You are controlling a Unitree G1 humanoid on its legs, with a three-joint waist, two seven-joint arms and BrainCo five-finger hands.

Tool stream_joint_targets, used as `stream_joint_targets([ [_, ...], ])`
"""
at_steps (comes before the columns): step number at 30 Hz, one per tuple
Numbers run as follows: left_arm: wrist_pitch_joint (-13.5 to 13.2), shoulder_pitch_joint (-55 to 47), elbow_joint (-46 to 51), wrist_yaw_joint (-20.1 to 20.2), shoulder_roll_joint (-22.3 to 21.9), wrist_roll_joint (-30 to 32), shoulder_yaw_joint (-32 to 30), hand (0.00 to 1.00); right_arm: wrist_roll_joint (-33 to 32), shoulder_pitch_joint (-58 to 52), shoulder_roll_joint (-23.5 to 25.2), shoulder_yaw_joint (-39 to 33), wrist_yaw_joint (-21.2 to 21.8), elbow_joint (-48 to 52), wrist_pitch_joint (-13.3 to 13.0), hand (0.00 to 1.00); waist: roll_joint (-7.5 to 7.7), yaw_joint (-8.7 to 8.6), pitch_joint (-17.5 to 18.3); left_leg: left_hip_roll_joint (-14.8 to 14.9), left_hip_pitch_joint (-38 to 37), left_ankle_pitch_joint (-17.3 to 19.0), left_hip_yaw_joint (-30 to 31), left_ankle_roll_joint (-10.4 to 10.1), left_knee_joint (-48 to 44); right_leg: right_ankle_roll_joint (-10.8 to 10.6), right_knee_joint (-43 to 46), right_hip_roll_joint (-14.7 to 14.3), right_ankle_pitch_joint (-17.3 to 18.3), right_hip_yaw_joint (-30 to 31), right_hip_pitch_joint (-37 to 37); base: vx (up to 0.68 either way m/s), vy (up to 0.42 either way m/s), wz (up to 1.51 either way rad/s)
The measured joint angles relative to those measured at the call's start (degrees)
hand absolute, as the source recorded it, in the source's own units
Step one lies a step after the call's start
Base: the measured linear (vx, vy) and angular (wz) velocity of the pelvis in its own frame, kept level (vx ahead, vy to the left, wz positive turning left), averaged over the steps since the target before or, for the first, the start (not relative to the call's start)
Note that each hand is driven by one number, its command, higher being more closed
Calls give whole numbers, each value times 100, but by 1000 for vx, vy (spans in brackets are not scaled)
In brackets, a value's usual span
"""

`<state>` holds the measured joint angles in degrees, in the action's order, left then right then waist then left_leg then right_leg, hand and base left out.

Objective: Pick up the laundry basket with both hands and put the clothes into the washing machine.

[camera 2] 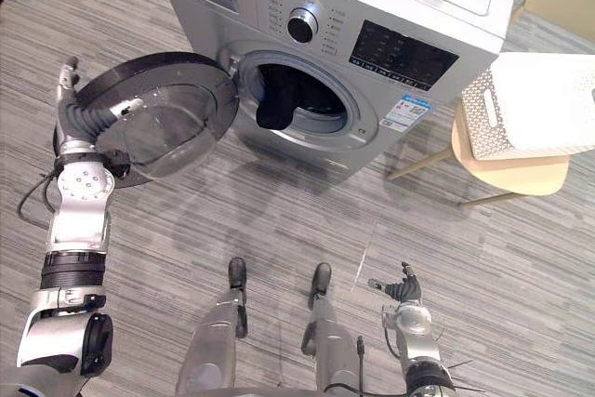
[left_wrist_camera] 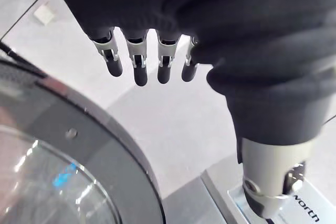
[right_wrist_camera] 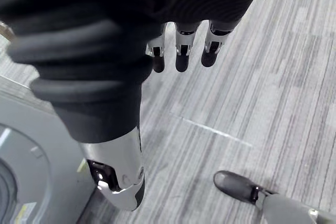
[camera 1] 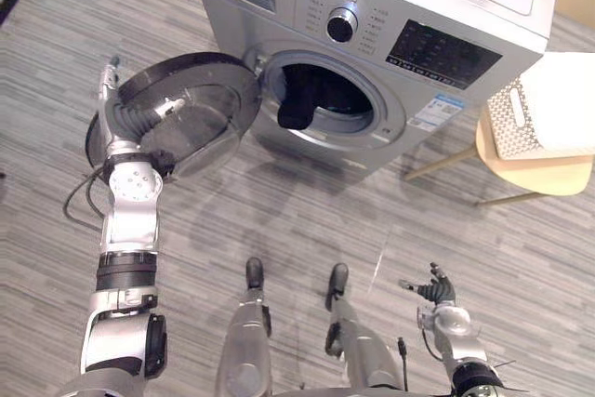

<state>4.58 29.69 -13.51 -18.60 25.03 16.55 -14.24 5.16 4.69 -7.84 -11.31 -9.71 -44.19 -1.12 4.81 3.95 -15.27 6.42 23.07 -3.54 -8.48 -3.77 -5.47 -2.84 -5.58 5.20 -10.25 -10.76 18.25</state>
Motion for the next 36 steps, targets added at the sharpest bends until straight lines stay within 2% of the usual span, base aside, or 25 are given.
stream_joint_targets([
  [4, 0, -3, 150, -282, 133, 153, -204, 0, 106, -16, 13, 22, -6, 42, -16, 0, -12, -2, 6, -38, -87, -94, -1, 4, 208, -2, 0, 14, 2, 5, 3, -1, -3, 1],
  [10, -107, 3, 141, -306, 875, 89, -241, 0, 236, -148, 52, 115, -8, 438, -30, 0, -9, -3, 8, -55, -86, -120, -36, 7, 298, -4, 0, 48, 1, 19, 68, 6, 0, -2],
  [11, -115, 125, -207, -305, 1135, 93, -235, 0, 268, -195, 50, 163, -8, 587, -35, 0, -7, -7, 9, -49, -51, -120, -41, 8, 285, -5, 0, 42, 0, 18, 104, 12, -10, -3],
  [15, -18, 659, -1365, -253, 1730, 110, -115, 0, 293, -321, 50, 287, -12, 1033, -46, 0, 34, -15, 0, 10, 181, -91, -19, 32, 49, -7, 17, -15, -10, 17, 207, 0, 0, 0],
  [18, -5, 1283, -2035, 8, 2295, 101, 74, 0, 294, -362, 57, 315, -12, 1502, -70, 0, 195, 3, -36, 233, 619, 122, 20, 6, -507, -6, 55, -112, -67, 12, 395, -17, -21, -5],
  [23, -68, 1998, -2620, 352, 2416, 79, 288, 0, 291, -508, 59, 325, -31, 2154, -128, 0, 395, 17, -70, 664, 1284, 633, 147, -68, -1469, 5, 156, -404, -119, -6, 627, -58, -36, -17],
  [24, -75, 2168, -2688, 405, 2414, 49, 353, 0, 291, -523, 76, 358, -30, 2195, -130, 0, 479, 14, -108, 732, 1417, 640, 194, -77, -1558, -31, 162, -465, -94, -26, 703, -86, -72, -9],
  [27, -82, 2307, -2717, 495, 2402, -66, 367, 0, 290, -580, 81, 472, -32, 2332, -125, 0, 593, 7, -175, 893, 1633, 625, 253, -107, -1716, -172, 184, -558, 10, -263, 821, -34, -69, -5],
  [32, -122, 2319, -2836, 572, 2081, -151, 375, 0, 290, -674, 137, 475, -34, 2515, -123, 0, 627, 28, -251, 1000, 1911, 639, 373, -178, -1938, -137, 190, -651, 1, -444, 909, 36, -45, 3],
  [33, -145, 2332, -2836, 553, 2070, -192, 326, 0, 290, -662, 150, 475, -34, 2584, -128, 0, 632, 43, -296, 1005, 1922, 642, 373, -171, -1974, -57, 196, -651, -57, -454, 909, 52, 6, -2],
  [36, -165, 2384, -2871, 575, 1846, -246, 314, 0, 288, -666, 199, 472, -34, 2765, -128, 0, 628, 168, -348, 1013, 1916, 662, 373, -164, -2054, -45, 241, -647, -67, -480, 892, 77, 8, 2],
])
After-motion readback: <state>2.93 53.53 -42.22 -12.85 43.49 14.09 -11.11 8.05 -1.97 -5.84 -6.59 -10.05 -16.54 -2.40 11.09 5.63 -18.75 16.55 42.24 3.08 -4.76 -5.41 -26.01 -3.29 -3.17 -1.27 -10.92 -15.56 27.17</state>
